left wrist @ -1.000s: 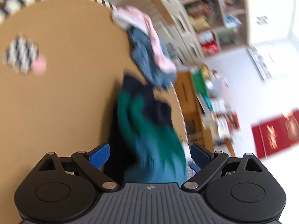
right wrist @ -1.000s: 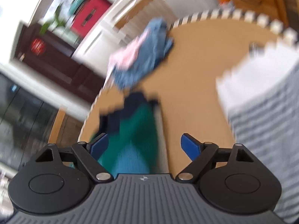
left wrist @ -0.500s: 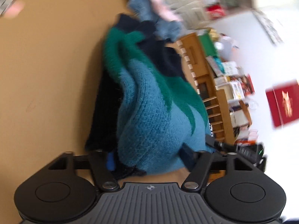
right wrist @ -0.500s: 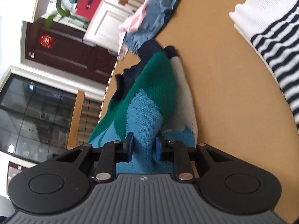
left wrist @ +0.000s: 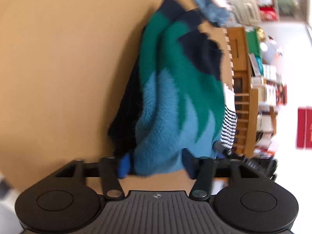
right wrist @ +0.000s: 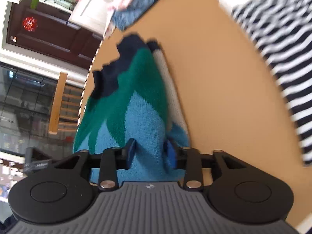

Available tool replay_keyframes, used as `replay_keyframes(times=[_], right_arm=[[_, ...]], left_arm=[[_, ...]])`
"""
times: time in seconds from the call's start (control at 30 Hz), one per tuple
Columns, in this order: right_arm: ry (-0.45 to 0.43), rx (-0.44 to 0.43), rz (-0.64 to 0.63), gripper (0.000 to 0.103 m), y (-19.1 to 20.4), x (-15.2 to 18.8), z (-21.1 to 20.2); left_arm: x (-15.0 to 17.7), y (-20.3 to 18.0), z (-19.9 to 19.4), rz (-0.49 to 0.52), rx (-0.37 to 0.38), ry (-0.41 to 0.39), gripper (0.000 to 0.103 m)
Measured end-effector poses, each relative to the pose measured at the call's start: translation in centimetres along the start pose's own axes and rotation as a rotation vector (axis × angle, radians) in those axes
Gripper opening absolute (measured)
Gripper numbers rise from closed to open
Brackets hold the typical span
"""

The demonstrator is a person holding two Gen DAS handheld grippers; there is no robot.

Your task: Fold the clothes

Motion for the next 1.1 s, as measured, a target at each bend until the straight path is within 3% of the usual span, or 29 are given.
replay_keyframes(times=[0.03,0.13,0.23,0.33,0.37,0.4,0.43,0.47,0.5,0.57,0.6,0.63,0.7,0.73,0.8,0.83,0.87,0.93,0.97,1.03,1.07,1.1], right_arm=[[-0.032,0.007,-0.004,0.04,0.3,-0.3,-0.9],[-0.136,-0.022,-0.015,0.04,1.8,-1.3,-2.9],[-0.191,-0.073,-0.139,0.036,5.2,-1.9,-1.5],[-0.159,-0.016,-0.354,0.029,7.7,-2.2,2.6],[-0.118,0.069,-0.435,0.025,7.4,-1.8,4.3],[-0.063,0.142,-0.479,0.021,6.6,-1.3,5.8],[-0.06,0.158,-0.494,0.01,6.3,-1.1,6.3],[-0.056,0.174,-0.508,0.008,6.0,-0.9,6.8],[-0.053,0.189,-0.523,0.008,5.7,-0.7,7.4],[-0.039,0.2,-0.537,0.014,6.2,-1.1,7.5],[-0.031,0.194,-0.535,0.017,6.9,-1.7,7.0],[-0.085,0.157,-0.521,0.022,7.7,-2.9,6.1],[-0.199,0.169,-0.564,0.038,9.2,-5.9,5.4],[-0.234,0.201,-0.598,0.041,9.7,-7.4,5.5],[-0.188,0.275,-0.62,0.039,9.1,-9.5,8.7],[-0.165,0.312,-0.631,0.037,8.8,-10.6,10.3],[-0.142,0.349,-0.641,0.036,8.6,-11.7,11.9],[-0.096,0.449,-0.67,0.037,7.4,-12.7,14.5],[-0.073,0.479,-0.672,0.039,6.8,-13.0,15.6],[-0.048,0.462,-0.64,0.035,6.1,-13.3,17.2],[-0.054,0.452,-0.619,0.023,5.7,-13.4,17.5],[-0.071,0.437,-0.584,0.019,5.6,-13.8,17.4]], left_arm=[[0.1,-0.5,-1.6,0.038,0.012,-0.029,0.075],[-0.2,-2.2,-5.5,0.11,0.061,-0.181,0.075],[-0.3,-5.9,-5.4,0.172,0.21,-0.275,0.07],[0.2,-7.0,-0.9,0.293,0.182,-0.234,0.061],[0.1,-6.1,1.1,0.33,0.085,-0.248,0.057],[-0.1,-4.7,3.0,0.344,-0.017,-0.268,0.042],[-0.6,-3.0,4.1,0.344,-0.077,-0.298,0.007],[-0.8,-1.5,4.0,0.328,-0.046,-0.36,0.006],[-0.7,-0.4,3.8,0.258,0.012,-0.351,0.006],[-0.9,0.3,2.7,0.166,0.029,-0.316,0.003],[-0.8,-0.8,2.2,0.165,0.026,-0.31,0.012],[-0.9,-1.6,1.2,0.18,0.052,-0.318,0.04],[-1.5,-4.3,0.1,0.238,0.128,-0.389,0.068],[-2.2,-5.6,0.1,0.278,0.141,-0.42,0.072],[-4.5,-8.1,2.1,0.334,0.116,-0.435,0.072],[-5.8,-8.6,3.3,0.329,0.065,-0.447,0.07],[-7.2,-9.0,4.6,0.323,0.015,-0.459,0.066],[-9.4,-9.1,5.7,0.29,-0.048,-0.503,0.046],[-10.3,-8.8,5.6,0.264,-0.062,-0.536,0.046],[-11.6,-8.0,5.3,0.234,-0.1,-0.583,0.046],[-12.0,-7.5,5.2,0.253,-0.148,-0.596,0.045],[-12.1,-6.9,4.7,0.275,-0.189,-0.611,0.04]])
Point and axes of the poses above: each gripper's, at about its wrist camera, not at the fingertips, and z roughly the way its jaws point, y to its left, x to its underside, the point moved 7 cm from there along z, roughly the way its jaws point, and after that the axes turned 12 degrees about -z, right-handed, at the moved point
